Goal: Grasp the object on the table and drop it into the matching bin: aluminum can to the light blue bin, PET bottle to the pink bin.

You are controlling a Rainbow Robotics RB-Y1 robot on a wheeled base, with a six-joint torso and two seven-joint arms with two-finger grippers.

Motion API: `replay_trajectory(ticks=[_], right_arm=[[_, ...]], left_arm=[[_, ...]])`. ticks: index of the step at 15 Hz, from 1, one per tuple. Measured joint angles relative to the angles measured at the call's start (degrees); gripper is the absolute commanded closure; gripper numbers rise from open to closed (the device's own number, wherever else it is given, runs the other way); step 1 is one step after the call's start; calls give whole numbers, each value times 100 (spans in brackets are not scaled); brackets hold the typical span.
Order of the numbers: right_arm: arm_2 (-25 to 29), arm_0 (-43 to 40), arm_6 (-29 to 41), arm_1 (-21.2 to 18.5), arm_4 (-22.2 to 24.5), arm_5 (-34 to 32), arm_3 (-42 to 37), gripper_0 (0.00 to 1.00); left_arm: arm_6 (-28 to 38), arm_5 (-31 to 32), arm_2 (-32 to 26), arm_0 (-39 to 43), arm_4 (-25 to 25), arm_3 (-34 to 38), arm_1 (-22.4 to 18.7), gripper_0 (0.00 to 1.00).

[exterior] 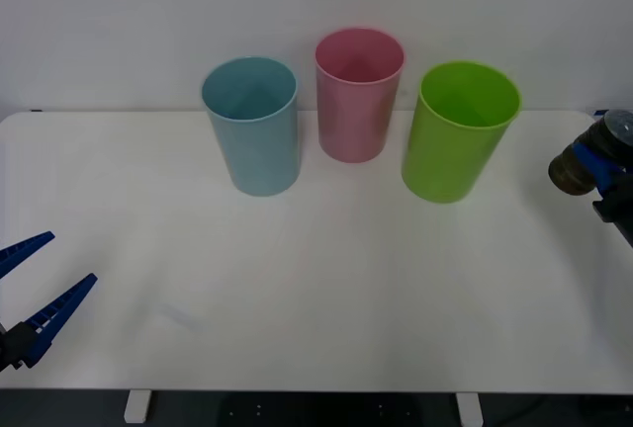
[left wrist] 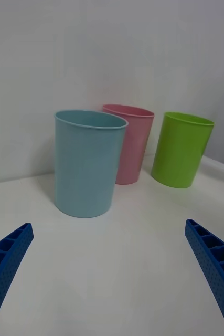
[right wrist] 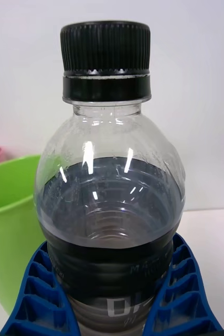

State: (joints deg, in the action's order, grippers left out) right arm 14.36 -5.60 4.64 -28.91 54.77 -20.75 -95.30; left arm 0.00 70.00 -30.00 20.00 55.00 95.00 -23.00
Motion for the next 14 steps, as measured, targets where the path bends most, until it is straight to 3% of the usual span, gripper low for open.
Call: replay_trajectory(ticks=[9, 14], right_arm=[[84, 325, 222, -741, -189, -100, -508, 100], [-232, 920, 1044, -1118, -212, -190, -516, 100]], left_arm=[[0, 0, 0, 0, 0, 0, 0, 0], [0, 0, 0, 0, 0, 0, 0, 0]])
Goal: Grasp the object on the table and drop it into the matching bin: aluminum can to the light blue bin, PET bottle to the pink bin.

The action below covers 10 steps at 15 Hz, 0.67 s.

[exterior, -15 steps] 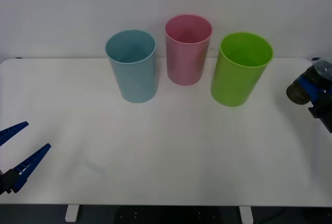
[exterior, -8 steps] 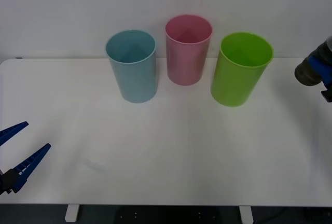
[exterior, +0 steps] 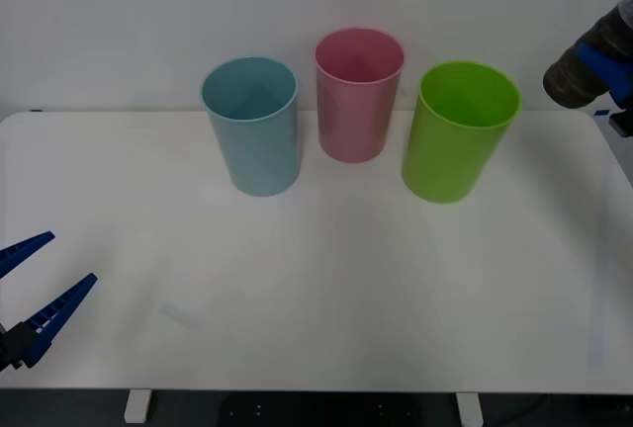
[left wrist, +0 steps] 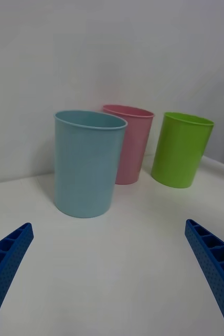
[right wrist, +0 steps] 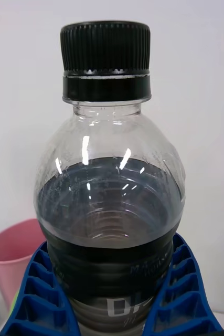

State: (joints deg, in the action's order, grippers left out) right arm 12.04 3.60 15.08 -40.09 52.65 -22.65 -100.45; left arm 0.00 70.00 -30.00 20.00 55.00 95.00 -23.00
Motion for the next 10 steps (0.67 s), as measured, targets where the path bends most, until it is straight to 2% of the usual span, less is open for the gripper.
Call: replay_trajectory(ticks=[5, 10], right_arm=[[-708, 772, 305, -352, 0, -3, 203, 100], [-1688, 1962, 268, -423, 0, -154, 1068, 100]], left_arm=[[0, 0, 0, 0, 0, 0, 0, 0], [0, 0, 0, 0, 0, 0, 0, 0]])
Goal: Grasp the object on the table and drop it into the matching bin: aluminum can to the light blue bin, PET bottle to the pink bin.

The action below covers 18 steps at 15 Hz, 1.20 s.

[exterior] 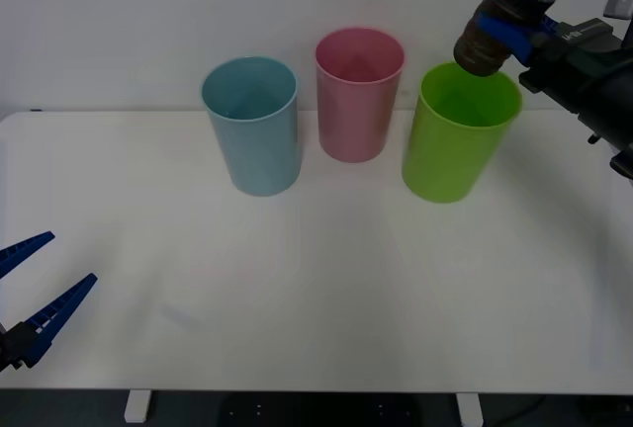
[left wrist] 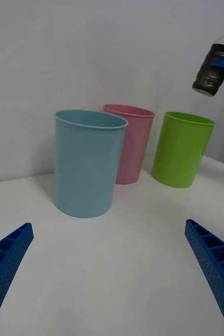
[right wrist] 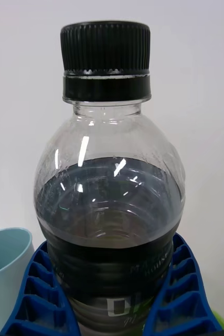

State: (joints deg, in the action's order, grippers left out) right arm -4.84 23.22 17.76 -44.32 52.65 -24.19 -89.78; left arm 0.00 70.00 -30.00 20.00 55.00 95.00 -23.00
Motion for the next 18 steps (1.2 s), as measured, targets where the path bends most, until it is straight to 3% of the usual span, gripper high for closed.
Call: replay_trajectory(ticks=[8, 18], right_arm=[[-1083, 1764, -183, 464, 147, -16, 1687, 100], [-1160, 3311, -444, 1887, 1047, 18, 3963, 100]], left_arm=[[0, 0, 0, 0, 0, 0, 0, 0], [0, 0, 0, 0, 0, 0, 0, 0]])
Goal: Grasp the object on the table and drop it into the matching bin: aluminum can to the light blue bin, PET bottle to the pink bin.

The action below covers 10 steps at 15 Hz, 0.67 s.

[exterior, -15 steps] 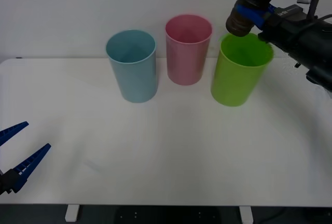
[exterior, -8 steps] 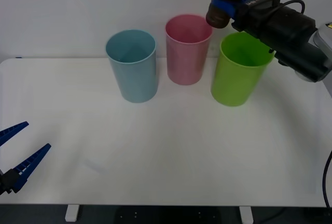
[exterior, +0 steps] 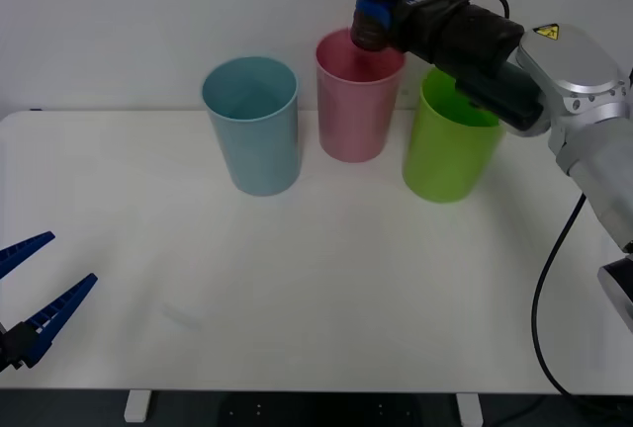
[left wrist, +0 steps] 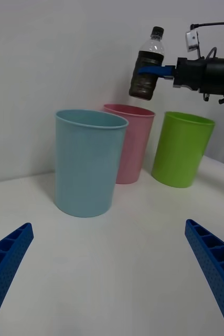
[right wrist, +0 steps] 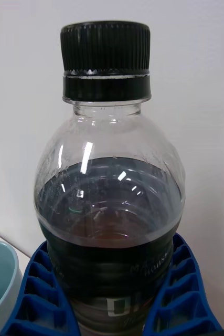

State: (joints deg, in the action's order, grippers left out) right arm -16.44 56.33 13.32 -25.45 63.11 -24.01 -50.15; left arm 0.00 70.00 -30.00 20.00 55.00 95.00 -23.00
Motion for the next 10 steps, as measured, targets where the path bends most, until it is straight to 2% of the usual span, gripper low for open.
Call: replay_trajectory(ticks=[3, 7, 8, 9, 10], right_arm=[[0, 196, -73, 266, 112, 284, 223, 100], [0, 212, -114, 336, 139, 439, 226, 100], [0, 211, -129, 332, 142, 440, 226, 92], [0, 208, -144, 332, 147, 448, 226, 36], [0, 211, -176, 331, 147, 467, 226, 0]], left_arm=[[0, 0, 0, 0, 0, 0, 0, 0], [0, 0, 0, 0, 0, 0, 0, 0], [0, 0, 0, 0, 0, 0, 0, 0], [0, 0, 0, 0, 0, 0, 0, 0], [0, 0, 0, 0, 0, 0, 0, 0]])
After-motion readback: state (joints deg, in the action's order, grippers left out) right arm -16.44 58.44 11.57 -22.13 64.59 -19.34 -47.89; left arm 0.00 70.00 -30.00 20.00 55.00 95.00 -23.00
